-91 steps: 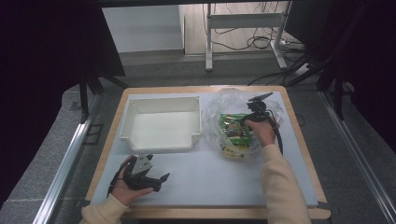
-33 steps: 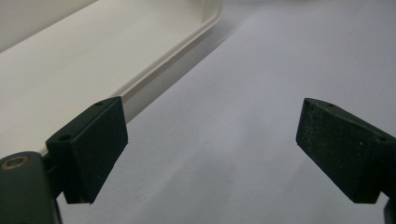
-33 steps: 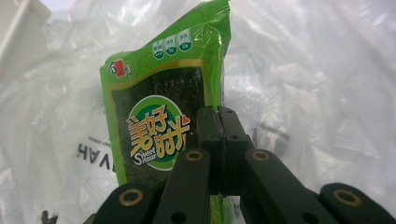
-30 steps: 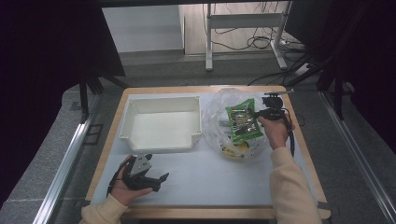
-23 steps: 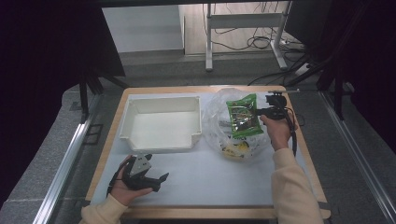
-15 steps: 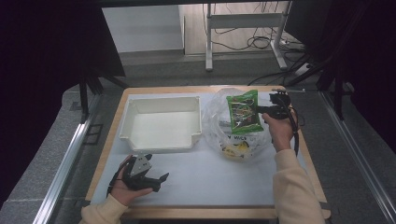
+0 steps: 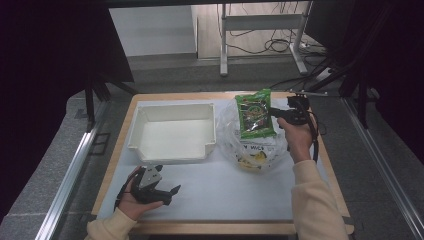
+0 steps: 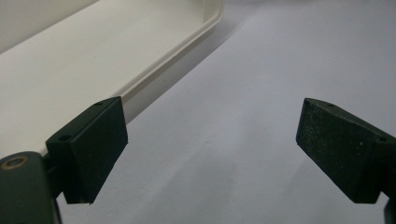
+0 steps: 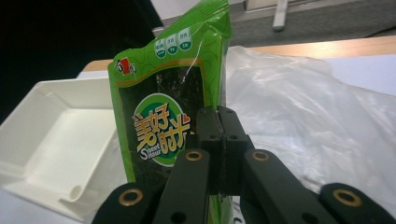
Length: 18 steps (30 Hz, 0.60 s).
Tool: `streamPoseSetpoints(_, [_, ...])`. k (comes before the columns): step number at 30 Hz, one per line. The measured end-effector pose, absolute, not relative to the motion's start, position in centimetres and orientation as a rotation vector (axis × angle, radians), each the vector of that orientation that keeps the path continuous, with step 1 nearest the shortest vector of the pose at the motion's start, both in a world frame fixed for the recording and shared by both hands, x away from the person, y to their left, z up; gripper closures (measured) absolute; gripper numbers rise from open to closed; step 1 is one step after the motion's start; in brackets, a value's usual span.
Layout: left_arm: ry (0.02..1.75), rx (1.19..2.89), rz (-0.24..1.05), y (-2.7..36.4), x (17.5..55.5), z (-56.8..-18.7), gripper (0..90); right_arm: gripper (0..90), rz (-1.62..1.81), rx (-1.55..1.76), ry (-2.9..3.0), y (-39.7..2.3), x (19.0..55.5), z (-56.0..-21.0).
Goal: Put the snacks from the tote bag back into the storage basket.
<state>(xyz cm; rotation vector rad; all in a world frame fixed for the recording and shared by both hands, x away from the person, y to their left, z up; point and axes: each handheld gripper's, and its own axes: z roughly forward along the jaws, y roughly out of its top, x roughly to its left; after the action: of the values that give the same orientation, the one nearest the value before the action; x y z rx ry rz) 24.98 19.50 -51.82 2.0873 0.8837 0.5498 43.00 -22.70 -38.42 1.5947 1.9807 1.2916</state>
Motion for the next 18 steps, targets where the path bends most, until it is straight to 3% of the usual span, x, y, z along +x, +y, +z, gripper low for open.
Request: streamPoseSetpoints(18, [0.886, 2.095, 0.547, 19.5, 25.0, -51.8, 9.1, 89.7, 1.362, 1.528, 1.988, -21.2, 42.5, -37.1])
